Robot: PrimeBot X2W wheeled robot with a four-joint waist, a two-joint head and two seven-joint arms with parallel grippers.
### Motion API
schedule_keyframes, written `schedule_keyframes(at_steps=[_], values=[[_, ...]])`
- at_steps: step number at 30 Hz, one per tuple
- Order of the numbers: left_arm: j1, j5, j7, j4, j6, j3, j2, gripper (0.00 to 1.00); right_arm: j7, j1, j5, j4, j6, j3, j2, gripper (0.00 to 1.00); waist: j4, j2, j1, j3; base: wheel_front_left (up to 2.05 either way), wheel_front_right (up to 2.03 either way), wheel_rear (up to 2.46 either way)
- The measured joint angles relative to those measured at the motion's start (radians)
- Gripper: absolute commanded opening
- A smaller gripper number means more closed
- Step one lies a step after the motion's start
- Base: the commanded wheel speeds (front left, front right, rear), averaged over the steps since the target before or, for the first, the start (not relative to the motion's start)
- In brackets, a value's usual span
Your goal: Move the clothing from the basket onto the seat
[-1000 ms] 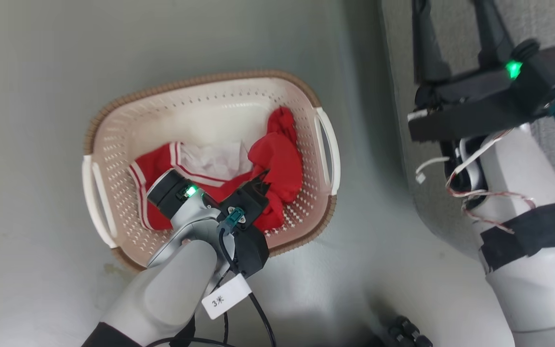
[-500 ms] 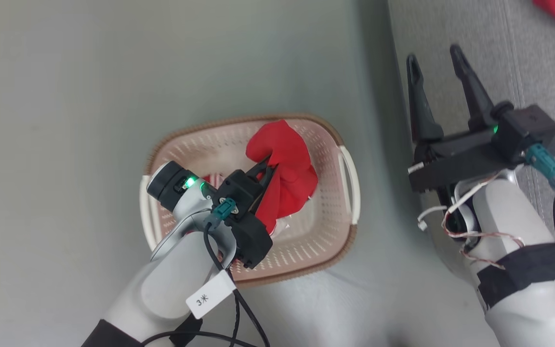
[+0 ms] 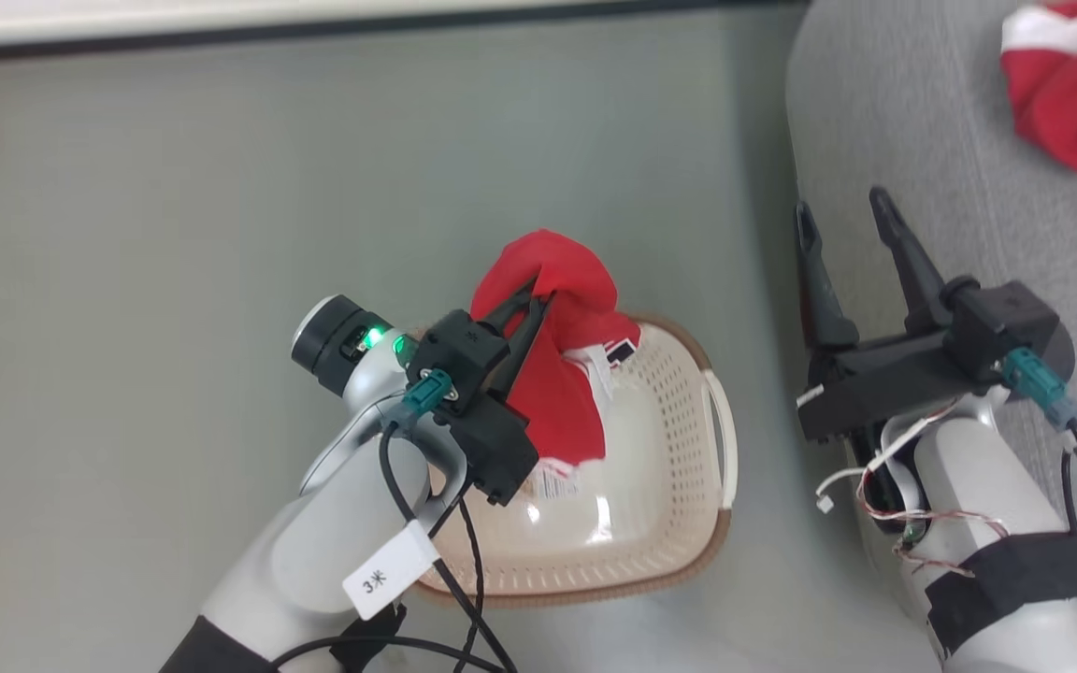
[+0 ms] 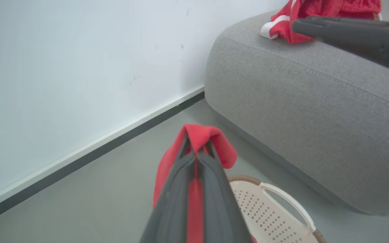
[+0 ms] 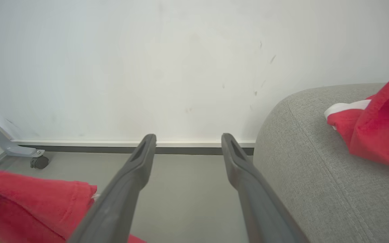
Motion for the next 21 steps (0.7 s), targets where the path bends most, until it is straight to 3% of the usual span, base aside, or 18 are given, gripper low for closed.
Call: schedule_keyframes(at_steps=[21], values=[[0.04,-0.061,0.0,-0.054,-0.018,0.066,0.062,0.0,0.0,0.131,-0.004,0.064,0.03,0.038,0.02,1.0,0.053,0.0,-0.0001,-0.297,0.0,0.0,0.0]])
